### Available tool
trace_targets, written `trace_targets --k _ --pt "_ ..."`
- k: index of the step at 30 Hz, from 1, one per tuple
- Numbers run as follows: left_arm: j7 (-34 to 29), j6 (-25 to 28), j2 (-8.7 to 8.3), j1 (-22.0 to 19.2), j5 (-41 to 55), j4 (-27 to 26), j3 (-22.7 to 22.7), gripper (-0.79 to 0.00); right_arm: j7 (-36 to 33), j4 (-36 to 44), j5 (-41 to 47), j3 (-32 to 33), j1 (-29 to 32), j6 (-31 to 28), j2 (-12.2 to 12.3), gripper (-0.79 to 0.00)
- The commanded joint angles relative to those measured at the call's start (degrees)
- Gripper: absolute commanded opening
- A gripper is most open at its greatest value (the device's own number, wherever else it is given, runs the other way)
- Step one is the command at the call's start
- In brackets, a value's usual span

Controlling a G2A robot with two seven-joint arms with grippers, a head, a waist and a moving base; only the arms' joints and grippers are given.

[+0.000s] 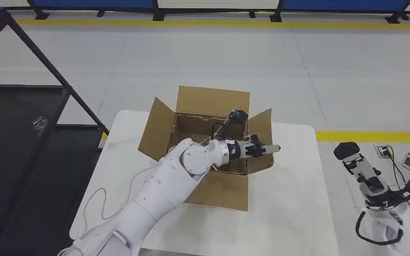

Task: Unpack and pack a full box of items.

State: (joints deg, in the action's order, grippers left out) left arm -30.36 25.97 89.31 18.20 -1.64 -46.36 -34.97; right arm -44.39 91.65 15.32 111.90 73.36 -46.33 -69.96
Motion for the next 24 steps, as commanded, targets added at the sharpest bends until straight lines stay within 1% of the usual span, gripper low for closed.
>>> trace_targets --k 1,4,13,19,23,24 --pt "0.1 0.1 1.33 -0.9 0.0 2.5 1.4 0.0 0.1 -0.2 0.3 0.4 0.5 -0.2 0.2 0.0" --pt "-0.4 0.5 3.73 -2.3 0.4 6.6 3.5 0.0 0.6 -0.8 0.9 1.0 1.3 -0.7 0.5 0.0" --pt "-2.0 -0.6 8.82 -4.6 -0.3 15.7 6.7 0.0 1.2 -1.3 1.3 0.4 1.3 -0.9 1.3 0.0" --pt "-2.7 1.2 10.95 -5.4 -0.7 19.8 7.1 0.0 1.5 -1.2 0.8 -1.0 0.3 -0.3 1.7 0.0" --pt "-2.5 3.5 11.67 -6.0 -0.5 21.4 6.5 0.0 2.8 -1.2 0.8 -1.7 -0.1 0.6 1.9 0.0" --pt "-2.4 4.2 11.72 -6.2 -0.5 21.7 6.2 0.0 4.1 -1.5 1.4 -1.7 -0.1 2.0 1.9 0.0"
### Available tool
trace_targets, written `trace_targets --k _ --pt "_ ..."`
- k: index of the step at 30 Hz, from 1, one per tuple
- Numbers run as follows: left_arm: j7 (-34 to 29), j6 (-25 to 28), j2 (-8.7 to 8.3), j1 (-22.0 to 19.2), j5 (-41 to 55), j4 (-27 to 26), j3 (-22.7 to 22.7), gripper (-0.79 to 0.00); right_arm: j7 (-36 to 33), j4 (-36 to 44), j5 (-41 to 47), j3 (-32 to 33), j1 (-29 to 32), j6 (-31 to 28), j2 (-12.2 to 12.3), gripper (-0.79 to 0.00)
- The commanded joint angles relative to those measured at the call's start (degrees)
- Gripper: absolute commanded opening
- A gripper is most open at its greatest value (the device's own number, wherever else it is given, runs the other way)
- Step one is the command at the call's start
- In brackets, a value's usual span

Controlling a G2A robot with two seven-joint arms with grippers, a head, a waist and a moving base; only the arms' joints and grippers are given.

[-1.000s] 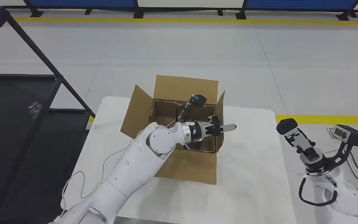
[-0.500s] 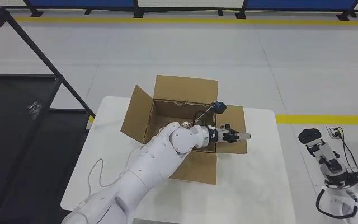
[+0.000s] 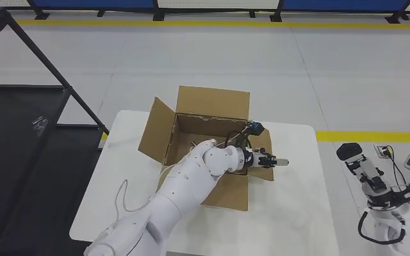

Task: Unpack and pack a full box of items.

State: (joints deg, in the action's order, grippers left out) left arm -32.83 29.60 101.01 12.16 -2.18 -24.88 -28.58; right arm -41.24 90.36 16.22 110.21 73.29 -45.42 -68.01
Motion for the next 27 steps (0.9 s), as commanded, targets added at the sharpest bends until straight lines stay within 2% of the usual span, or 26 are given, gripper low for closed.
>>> trace_targets --k 1,6,10,14,19,23,25,27 --pt "0.3 1.5 0.0 -0.5 0.0 0.5 -0.6 0.0 1.0 -0.2 0.5 0.0 0.0 1.1 0.0 0.0" --pt "0.8 6.6 -1.16 -2.3 2.2 1.7 -3.9 0.0 1.0 -0.2 0.5 0.0 0.0 1.1 0.0 0.0" --pt "1.4 11.4 -3.44 -3.3 3.6 1.6 -7.6 0.0 1.0 -0.2 0.5 0.0 0.0 1.1 0.0 0.0" --pt "2.0 15.2 -6.79 -3.1 4.1 0.5 -11.9 0.0 1.7 4.3 -6.1 -2.7 -0.7 1.3 0.0 0.0" --pt "2.6 17.0 -12.2 -0.8 2.4 -3.9 -18.2 0.0 1.0 10.2 -18.9 -8.0 -4.1 2.6 0.2 0.0" --pt "1.4 16.2 -17.56 4.8 0.9 -14.0 -26.0 0.0 -1.7 14.9 -32.4 -14.8 -8.2 6.3 0.3 0.0" --pt "0.8 13.4 -20.55 9.9 -1.4 -22.8 -31.3 0.0 -3.0 16.2 -38.9 -19.4 -10.8 8.6 0.1 0.0" --pt "-0.6 9.2 -23.4 17.1 -3.6 -34.6 -37.8 0.0 -5.3 16.5 -44.2 -25.0 -14.1 10.4 0.0 0.0"
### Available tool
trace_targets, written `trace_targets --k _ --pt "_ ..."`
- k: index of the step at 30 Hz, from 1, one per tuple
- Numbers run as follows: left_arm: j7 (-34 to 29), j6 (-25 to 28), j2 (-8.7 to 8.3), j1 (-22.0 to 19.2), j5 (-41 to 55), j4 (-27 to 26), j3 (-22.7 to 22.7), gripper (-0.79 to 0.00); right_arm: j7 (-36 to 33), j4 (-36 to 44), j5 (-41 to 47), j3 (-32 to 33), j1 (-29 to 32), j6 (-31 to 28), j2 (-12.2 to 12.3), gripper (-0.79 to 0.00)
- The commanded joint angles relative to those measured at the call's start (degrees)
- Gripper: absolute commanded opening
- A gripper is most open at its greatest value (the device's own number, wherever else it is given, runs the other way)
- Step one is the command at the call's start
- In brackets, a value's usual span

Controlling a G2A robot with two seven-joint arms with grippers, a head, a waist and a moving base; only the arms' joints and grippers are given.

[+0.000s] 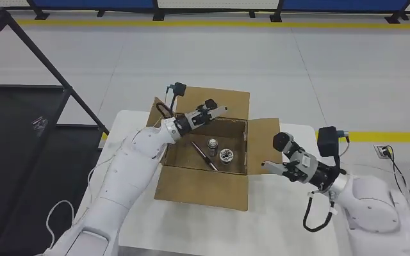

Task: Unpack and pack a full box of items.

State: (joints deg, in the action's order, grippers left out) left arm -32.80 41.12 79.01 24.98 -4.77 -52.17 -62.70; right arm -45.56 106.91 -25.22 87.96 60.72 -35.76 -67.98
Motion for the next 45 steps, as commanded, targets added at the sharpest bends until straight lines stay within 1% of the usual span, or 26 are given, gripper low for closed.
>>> trace_targets --k 1,3,5,6,8,11,13,15,26,27,29,31,33,38,40,42,45 --pt "-1.5 -4.8 -2.65 8.4 -2.0 -13.9 -7.1 0.0 -1.8 -0.5 -5.3 -5.3 -3.4 2.2 -0.2 0.0" --pt "-3.5 -9.9 -4.57 16.8 -3.1 -26.1 -13.5 0.0 -3.1 -1.8 -9.7 -10.9 -7.2 4.4 -0.7 0.0" --pt "-5.0 -13.6 -5.79 23.8 -3.1 -35.4 -18.6 0.0 -3.8 -4.3 -13.7 -15.9 -11.2 6.9 -1.2 0.0" --pt "-5.6 -14.8 -6.2 26.6 -2.5 -38.7 -20.6 0.0 -4.1 -5.7 -15.9 -18.4 -13.2 8.3 -1.6 0.0" --pt "-6.4 -16.3 -6.85 30.8 -2.3 -43.2 -24.0 0.0 -4.2 -9.0 -18.9 -23.1 -16.9 10.8 -2.3 0.0" --pt "-6.9 -17.1 -7.47 35.0 -1.4 -46.8 -27.3 0.0 -4.5 -14.2 -22.4 -28.6 -21.9 15.1 -3.5 0.0" --pt "-7.4 -16.8 -7.78 37.0 -0.5 -48.1 -28.7 0.0 -4.6 -16.9 -24.0 -31.6 -24.4 18.1 -4.4 0.0" --pt "-7.8 -16.4 -7.96 38.1 -0.1 -48.7 -29.4 0.0 -4.6 -16.9 -24.0 -31.6 -24.4 18.1 -4.4 0.0" --pt "-7.8 -16.4 -7.96 38.1 -0.1 -48.7 -29.4 0.0 -4.5 -17.2 -24.2 -32.0 -24.0 18.4 -4.4 0.0" --pt "-7.2 -16.9 -7.95 38.4 0.0 -48.7 -29.2 0.0 -4.8 -17.8 -25.0 -33.1 -24.1 19.5 -4.6 0.0" --pt "-6.2 -17.8 -8.02 38.4 0.0 -48.4 -29.1 0.0 -5.7 -20.5 -26.8 -35.9 -26.2 24.0 -5.5 0.0" --pt "-5.4 -18.5 -8.14 38.1 0.7 -47.9 -29.6 0.0 -5.4 -24.4 -26.1 -39.1 -29.1 24.6 -6.8 0.0" --pt "-4.8 -18.9 -8.33 38.3 1.8 -47.7 -30.7 0.0 -4.9 -30.1 -25.5 -41.9 -32.4 25.1 -8.1 0.0" --pt "-4.2 -18.6 -8.89 40.9 5.7 -48.1 -34.8 0.0 -3.2 -45.8 -24.9 -48.5 -40.1 30.2 -12.3 0.0" --pt "-4.5 -18.4 -9.1 42.4 7.2 -48.5 -36.0 0.0 -1.6 -51.6 -24.2 -50.6 -42.3 31.9 -14.1 0.0" --pt "-4.4 -18.4 -9.26 43.6 7.3 -48.9 -36.9 0.0 1.1 -56.5 -22.5 -51.9 -43.8 31.4 -15.8 0.0" --pt "-4.4 -18.4 -9.26 43.6 7.3 -48.9 -36.9 0.0 3.2 -63.1 -21.9 -53.7 -45.8 32.3 -18.0 0.0"
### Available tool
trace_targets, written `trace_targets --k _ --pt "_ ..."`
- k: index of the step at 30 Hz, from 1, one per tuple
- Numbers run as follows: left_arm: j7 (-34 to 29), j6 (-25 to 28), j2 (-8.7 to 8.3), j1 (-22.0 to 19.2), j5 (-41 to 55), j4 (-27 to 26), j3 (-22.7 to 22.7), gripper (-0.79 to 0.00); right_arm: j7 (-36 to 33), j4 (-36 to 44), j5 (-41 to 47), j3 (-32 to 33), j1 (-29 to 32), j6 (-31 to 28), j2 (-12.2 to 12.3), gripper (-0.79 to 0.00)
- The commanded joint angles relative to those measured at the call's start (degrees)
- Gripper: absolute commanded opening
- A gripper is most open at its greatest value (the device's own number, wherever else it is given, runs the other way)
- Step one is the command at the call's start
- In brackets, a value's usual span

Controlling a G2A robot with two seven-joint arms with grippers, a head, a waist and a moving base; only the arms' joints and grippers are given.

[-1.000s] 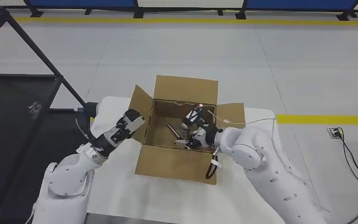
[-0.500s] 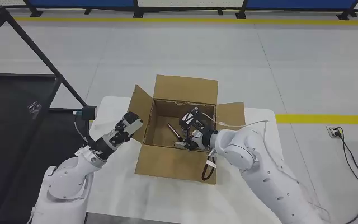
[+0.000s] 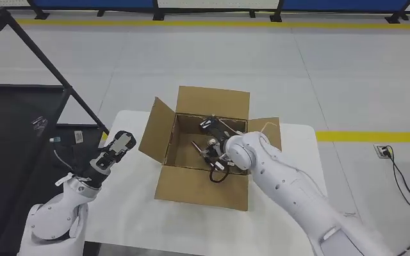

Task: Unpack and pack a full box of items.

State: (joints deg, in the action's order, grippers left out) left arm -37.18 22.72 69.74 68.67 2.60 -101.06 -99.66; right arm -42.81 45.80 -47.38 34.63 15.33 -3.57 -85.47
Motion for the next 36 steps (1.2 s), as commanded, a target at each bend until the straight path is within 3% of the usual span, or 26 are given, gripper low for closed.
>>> trace_targets --k 1,5,8,12,14,16,17,18,29,36 --pt "0.0 0.0 0.01 -0.1 0.0 0.0 0.0 0.0 1.4 -3.9 0.8 -0.8 -0.8 0.1 -1.2 -0.046" --pt "0.0 0.0 0.01 -0.1 0.0 0.0 0.0 0.0 3.8 -9.7 1.8 -2.1 -2.0 -0.2 -3.7 -0.095" --pt "0.0 0.0 0.01 -0.1 0.0 0.0 0.0 0.0 6.0 -12.8 2.4 -2.8 -2.5 -0.8 -5.3 -0.065" --pt "0.0 0.0 0.01 -0.1 0.0 0.0 0.0 0.0 8.5 -15.9 2.5 -3.4 -2.9 -0.6 -7.1 -0.086" --pt "0.0 0.0 0.01 -0.1 0.0 0.0 0.0 0.0 9.3 -17.1 2.4 -3.7 -3.2 -0.3 -7.9 -0.413" --pt "0.0 0.0 0.01 -0.1 0.0 0.0 0.0 0.0 9.8 -18.1 2.3 -3.9 -3.5 -0.4 -8.6 -0.548" --pt "0.0 0.0 0.01 -0.1 0.0 0.0 0.0 0.0 10.1 -18.6 2.3 -3.8 -3.7 -0.4 -8.9 -0.699" --pt "0.0 0.0 0.01 -0.1 0.0 0.0 0.0 0.0 10.2 -19.0 2.1 -3.9 -3.9 -0.4 -9.1 -0.773" --pt "0.0 0.0 0.01 -0.1 0.0 0.0 0.0 0.0 11.7 -18.9 -0.3 -2.8 -5.0 -0.2 -9.7 -0.785" --pt "0.0 0.0 0.01 -0.1 0.0 0.0 0.0 0.0 10.7 -8.6 -3.8 0.1 -4.2 -4.3 -6.8 -0.785"
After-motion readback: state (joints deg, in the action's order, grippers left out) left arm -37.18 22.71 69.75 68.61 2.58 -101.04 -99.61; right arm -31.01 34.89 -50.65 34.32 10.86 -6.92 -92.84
